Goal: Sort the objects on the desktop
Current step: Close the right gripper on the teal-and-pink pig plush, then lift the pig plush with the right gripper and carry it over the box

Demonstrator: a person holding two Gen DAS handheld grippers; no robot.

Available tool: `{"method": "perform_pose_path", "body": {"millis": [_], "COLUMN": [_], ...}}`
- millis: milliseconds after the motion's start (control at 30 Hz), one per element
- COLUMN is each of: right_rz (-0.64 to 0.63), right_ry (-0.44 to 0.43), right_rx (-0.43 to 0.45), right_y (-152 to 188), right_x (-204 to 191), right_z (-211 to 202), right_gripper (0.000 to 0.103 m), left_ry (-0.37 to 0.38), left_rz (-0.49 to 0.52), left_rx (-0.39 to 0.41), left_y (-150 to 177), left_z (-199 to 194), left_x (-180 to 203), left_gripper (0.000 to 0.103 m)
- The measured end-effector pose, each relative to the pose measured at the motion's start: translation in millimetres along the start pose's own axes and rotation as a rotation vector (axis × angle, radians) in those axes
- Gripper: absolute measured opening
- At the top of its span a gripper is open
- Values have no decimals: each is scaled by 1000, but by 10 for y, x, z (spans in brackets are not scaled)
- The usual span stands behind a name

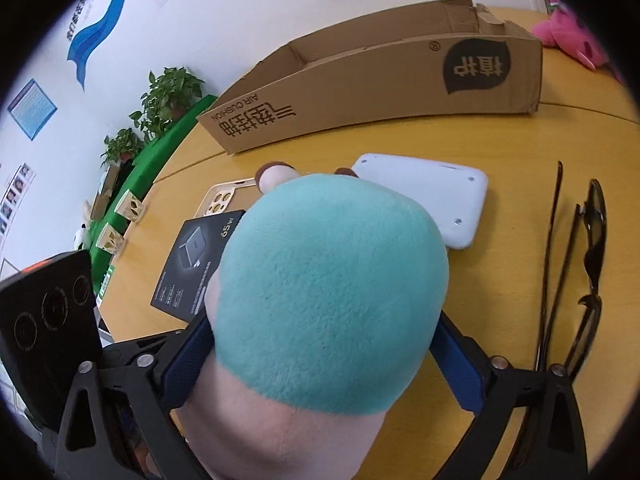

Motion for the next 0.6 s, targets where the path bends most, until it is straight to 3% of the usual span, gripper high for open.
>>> {"method": "perform_pose_path", "body": {"millis": [100, 233, 600], "right_rz": [-8, -38, -161], "right_ry": [16, 50, 74], "right_rx": [17, 45, 240], "right_y": [-19, -95, -703], "right_x": [-60, -161, -655], "right_z": [-54, -146, -717], "right_gripper": [89, 88, 88], "left_ry": [8, 11, -21], "left_rz": [0, 30, 143], "left_rx": [13, 64, 234], "left_y": [1, -79, -545], "left_z": [-33, -212, -923], "left_x": [32, 100, 271], "left_gripper": [79, 77, 77]}}
Point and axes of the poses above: each gripper's, at about its wrist camera, not at the fingertips, and z roughly the way its jaws point, x to its right, y to its underside, the point moved 2 cm from there along z, roughly the way its jaws point, and after that the axes turned 7 degrees about -x, right-handed, at the moved point
